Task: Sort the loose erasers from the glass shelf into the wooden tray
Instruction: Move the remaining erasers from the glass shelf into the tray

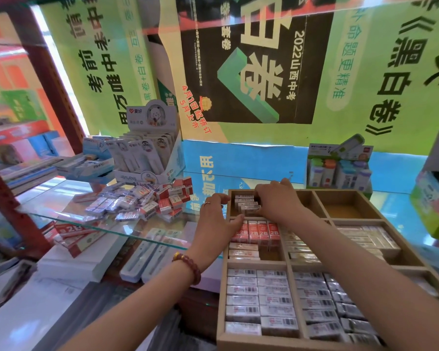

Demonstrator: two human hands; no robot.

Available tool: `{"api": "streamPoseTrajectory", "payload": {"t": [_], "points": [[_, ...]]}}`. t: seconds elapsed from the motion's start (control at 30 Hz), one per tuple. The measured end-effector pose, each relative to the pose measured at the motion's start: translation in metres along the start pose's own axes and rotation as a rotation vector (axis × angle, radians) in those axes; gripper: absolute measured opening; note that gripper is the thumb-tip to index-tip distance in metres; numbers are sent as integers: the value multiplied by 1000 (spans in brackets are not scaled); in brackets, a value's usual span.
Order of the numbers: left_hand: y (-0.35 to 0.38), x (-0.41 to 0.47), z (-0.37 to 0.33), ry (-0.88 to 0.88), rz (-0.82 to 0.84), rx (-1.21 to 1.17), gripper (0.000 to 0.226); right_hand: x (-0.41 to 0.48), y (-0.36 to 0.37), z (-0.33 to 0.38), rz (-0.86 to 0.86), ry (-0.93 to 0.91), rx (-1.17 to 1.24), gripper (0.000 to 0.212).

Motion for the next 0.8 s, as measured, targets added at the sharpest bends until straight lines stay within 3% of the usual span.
{"api": "streamPoseTrajectory", "payload": {"t": [0.3,0.47,0.57,0.7,0.8], "points": [[1,1,4,-11,-16,11,42,10,12,7,52,119,114,38],[-18,2,8,61,-171,90,36,2,-7,-1,10,149,185,44],[-43,8,30,-18,-238,126,31,-1,-25,-1,-4,138,268,48],[-67,18,67,-171,-230,393,50,0,-41,16,-75,57,366,32],[-76,24,84,-122,-181,476,62,1,-44,31,-81,-3,423,25]]}}
Point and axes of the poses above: each hand's wrist, its own x-axis towards the middle knuckle, its own y-axis out of the palm, z = x × y, the point moved 7 cm from there along x, towards the middle knuckle, and after that the axes turned 3 degrees about -y, right-handed, at the moved point
